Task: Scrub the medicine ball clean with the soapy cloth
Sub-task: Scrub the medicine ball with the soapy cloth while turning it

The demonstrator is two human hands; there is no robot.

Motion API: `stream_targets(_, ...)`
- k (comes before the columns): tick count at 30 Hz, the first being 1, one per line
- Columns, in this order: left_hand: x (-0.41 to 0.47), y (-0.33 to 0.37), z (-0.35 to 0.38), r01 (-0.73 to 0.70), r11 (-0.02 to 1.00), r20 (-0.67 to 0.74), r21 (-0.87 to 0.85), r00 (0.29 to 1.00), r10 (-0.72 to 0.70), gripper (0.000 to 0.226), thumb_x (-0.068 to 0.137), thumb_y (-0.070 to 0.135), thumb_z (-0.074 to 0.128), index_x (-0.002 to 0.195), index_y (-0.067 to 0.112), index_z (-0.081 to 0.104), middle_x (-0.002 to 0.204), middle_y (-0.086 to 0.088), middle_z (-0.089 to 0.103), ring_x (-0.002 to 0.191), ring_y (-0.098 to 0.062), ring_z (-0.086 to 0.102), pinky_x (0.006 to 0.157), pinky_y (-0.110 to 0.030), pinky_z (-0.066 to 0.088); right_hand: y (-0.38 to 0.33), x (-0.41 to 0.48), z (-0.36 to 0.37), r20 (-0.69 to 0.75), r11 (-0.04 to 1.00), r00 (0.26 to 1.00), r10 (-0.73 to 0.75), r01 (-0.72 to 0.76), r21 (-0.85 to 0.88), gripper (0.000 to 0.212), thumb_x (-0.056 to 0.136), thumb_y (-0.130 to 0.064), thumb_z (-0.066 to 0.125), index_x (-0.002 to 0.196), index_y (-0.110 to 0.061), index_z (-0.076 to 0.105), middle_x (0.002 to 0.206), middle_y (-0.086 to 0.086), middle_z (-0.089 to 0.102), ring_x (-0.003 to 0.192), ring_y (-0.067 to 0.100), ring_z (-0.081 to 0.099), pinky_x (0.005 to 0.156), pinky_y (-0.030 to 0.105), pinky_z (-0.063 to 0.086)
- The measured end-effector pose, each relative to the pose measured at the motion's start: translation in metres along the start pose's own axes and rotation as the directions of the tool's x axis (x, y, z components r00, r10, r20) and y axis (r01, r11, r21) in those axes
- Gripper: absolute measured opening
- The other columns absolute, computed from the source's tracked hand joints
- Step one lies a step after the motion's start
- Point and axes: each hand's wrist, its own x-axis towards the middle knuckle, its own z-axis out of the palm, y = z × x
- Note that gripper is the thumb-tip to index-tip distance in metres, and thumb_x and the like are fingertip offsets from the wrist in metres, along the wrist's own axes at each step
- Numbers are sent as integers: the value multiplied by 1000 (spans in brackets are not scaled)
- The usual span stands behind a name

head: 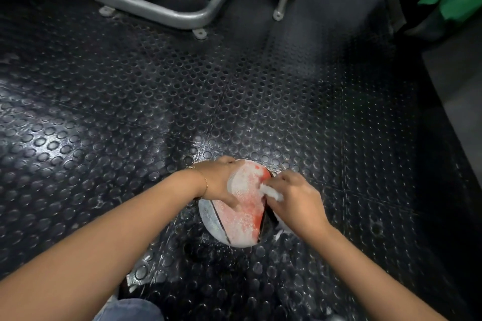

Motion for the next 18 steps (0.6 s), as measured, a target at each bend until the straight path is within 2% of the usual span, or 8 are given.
stream_targets(2, 1, 3, 0, 5, 1000, -7, 11, 1000, -5, 112, 71, 62, 68, 150, 29, -3, 157, 8, 4, 133, -18, 35, 102, -26, 37, 3, 10, -1, -5, 997, 997, 76, -76, 4, 22, 79, -23, 66, 100, -28, 69, 96, -4, 63, 89, 17, 57, 67, 31, 49)
stream_targets(4, 2, 5, 0, 13, 1000, -12, -1, 1000, -13, 111, 71, 63, 67, 151, 28, -2, 157, 9, 4, 133, -18, 35, 102, -26, 36, 4, 13, 1, -19, 994, 994, 105, -105, -7, 22, 80, -24, 65, 102, -29, 69, 99, -4, 62, 93, 17, 55, 70, 30, 46)
stream_targets(7, 1, 2, -1, 13, 999, -8, -42, 1000, -14, 111, 70, 61, 70, 151, 31, 0, 157, 8, 8, 132, -18, 36, 101, -26, 35, -1, -2, 5, -33, 1000, 999, 29, -29, 0, 27, 67, -20, 76, 94, -24, 71, 86, -3, 64, 77, 18, 60, 58, 35, 54)
stream_targets(9, 1, 2, -1, 14, 999, -4, -37, 1000, -14, 111, 69, 61, 70, 151, 31, 1, 157, 8, 8, 133, -18, 35, 101, -26, 34, -2, -11, 5, -31, 1000, 999, -22, 22, -10, 29, 61, -19, 80, 89, -23, 72, 81, -4, 64, 70, 16, 60, 51, 32, 53)
stream_targets(14, 5, 5, -1, 53, 997, 2, -61, 999, -52, 110, 70, 63, 68, 151, 30, 1, 157, 7, 7, 134, -20, 34, 104, -28, 34, 4, 9, 3, -96, 999, 994, 44, -45, -9, 19, 69, -17, 75, 85, -26, 71, 81, -5, 64, 73, 15, 59, 53, 25, 45)
stream_targets(18, 2, 3, -1, 64, 991, -1, -117, 998, -64, 110, 69, 60, 71, 151, 30, 4, 157, 7, 9, 135, -20, 31, 107, -28, 31, 0, -5, 7, -79, 1000, 997, -21, 21, 0, 29, 61, -20, 81, 88, -24, 72, 79, -5, 64, 70, 14, 60, 51, 27, 51)
